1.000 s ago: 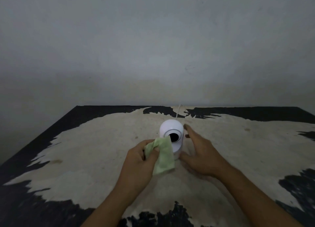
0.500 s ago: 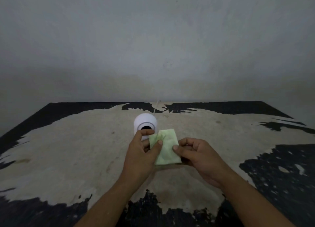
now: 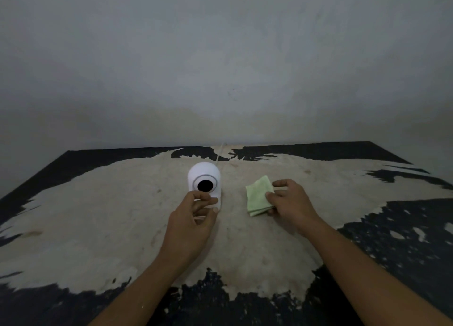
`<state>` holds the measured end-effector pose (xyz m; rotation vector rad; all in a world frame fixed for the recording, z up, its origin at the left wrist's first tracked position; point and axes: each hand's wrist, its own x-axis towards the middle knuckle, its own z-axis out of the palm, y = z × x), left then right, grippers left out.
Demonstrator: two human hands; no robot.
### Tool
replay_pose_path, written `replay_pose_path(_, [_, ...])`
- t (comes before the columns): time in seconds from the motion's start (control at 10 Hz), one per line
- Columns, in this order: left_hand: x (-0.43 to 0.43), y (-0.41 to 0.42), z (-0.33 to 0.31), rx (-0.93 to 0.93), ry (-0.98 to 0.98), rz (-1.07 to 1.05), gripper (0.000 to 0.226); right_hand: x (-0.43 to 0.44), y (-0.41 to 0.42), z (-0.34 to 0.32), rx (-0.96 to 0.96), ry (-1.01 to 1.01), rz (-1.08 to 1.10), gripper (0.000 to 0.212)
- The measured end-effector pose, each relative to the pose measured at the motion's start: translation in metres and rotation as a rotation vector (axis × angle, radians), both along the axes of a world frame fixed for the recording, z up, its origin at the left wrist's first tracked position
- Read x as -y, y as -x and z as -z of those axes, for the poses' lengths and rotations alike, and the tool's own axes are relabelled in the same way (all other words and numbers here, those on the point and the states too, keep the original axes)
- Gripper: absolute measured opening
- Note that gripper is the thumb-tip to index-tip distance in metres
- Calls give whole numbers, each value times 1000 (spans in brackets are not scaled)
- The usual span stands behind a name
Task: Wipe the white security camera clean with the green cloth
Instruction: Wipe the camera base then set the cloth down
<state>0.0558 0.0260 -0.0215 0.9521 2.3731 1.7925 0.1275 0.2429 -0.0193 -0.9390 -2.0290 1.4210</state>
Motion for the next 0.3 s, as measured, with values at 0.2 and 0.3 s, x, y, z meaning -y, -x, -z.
replay_pose_path(0.2, [10, 8, 0, -87, 67, -11, 17, -2, -6, 14, 334, -442, 57, 53])
replay_pose_path(0.3, [17, 9, -5, -111, 80, -18, 17, -2, -9, 12, 419, -544, 95, 48])
